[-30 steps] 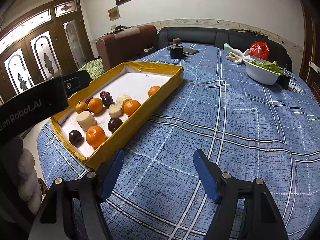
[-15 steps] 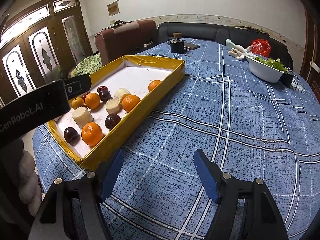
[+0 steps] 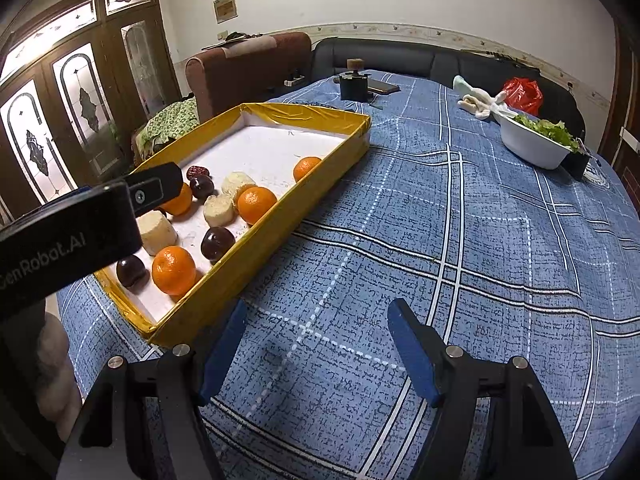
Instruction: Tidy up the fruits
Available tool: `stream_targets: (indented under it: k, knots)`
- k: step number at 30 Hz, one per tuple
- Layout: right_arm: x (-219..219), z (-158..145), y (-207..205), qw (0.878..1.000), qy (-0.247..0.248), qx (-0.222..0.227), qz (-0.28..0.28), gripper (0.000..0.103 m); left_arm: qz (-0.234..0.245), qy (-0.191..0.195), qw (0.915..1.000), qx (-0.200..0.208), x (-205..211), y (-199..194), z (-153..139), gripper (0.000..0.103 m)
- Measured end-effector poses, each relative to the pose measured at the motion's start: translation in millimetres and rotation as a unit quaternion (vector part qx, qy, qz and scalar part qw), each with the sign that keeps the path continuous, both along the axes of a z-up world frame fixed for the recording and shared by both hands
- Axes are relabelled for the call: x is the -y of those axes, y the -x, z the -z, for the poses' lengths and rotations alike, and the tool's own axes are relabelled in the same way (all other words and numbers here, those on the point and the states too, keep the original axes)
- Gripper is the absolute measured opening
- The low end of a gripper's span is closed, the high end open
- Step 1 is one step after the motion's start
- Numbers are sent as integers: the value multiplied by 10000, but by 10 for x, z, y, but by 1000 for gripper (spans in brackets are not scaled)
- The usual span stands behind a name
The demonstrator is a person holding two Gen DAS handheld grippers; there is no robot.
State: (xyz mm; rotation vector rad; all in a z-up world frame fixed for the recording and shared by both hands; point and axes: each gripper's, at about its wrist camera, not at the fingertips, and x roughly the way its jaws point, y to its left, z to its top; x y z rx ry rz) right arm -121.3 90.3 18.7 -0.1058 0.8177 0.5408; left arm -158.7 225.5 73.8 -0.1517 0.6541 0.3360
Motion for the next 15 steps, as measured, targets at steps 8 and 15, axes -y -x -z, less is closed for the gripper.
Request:
stream_targets:
  k: [8, 15]
  knots:
    - [-53, 9, -29, 10000, 59, -9, -33, 78, -77, 34, 9999, -109, -43, -38, 33, 103]
    - [-80, -44, -37, 9999, 61, 63, -77, 78, -105, 12, 9999, -79, -43, -34, 12, 103]
